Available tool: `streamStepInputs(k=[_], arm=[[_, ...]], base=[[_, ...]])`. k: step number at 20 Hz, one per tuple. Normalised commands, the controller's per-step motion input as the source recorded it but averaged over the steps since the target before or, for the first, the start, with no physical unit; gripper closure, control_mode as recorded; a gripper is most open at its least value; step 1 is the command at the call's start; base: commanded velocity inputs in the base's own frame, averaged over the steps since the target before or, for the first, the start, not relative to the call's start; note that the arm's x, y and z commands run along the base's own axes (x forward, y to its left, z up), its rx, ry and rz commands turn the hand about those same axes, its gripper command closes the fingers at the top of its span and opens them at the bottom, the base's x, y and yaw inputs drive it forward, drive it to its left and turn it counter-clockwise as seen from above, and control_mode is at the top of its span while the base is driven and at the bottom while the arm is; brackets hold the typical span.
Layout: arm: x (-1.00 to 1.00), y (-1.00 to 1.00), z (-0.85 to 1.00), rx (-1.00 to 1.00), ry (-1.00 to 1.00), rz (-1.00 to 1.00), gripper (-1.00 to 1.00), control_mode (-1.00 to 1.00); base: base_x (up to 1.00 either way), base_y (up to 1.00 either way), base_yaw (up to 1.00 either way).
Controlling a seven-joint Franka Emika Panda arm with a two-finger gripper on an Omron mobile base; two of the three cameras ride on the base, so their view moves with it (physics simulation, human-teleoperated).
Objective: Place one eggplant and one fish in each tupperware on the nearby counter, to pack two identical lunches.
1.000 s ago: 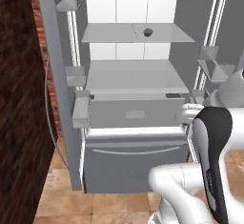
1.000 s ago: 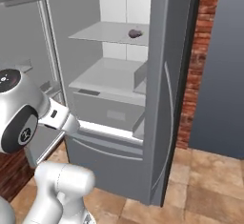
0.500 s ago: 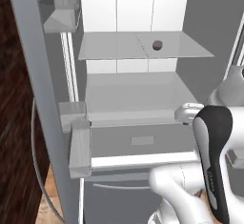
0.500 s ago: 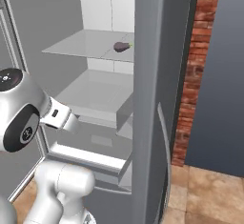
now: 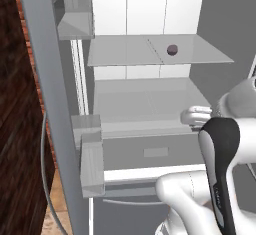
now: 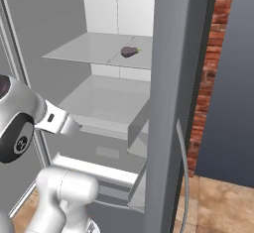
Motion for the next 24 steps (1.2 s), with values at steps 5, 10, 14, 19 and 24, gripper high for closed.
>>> streamStepInputs(k=[5, 10, 14, 19, 24], arm=[[0.16, 0.00, 0.45, 0.00, -0.17, -0.08, -1.00, -1.00], [0.30, -0.01, 0.67, 0.00, -0.03, -0.09, -1.00, -1.00], [0.47, -0.18, 0.39, 0.00, 0.04, -0.11, -1.00, -1.00], [0.57, -0.38, 0.27, 0.00, 0.04, -0.14, -1.00, -1.00], [0.63, -0.28, 0.12, 0.00, 0.02, -0.13, -1.00, -1.00]], base=[[0.00, 0.00, 0.00], [0.00, 0.00, 0.00], [0.00, 0.00, 0.00], [0.00, 0.00, 0.00], [0.00, 0.00, 0.00]])
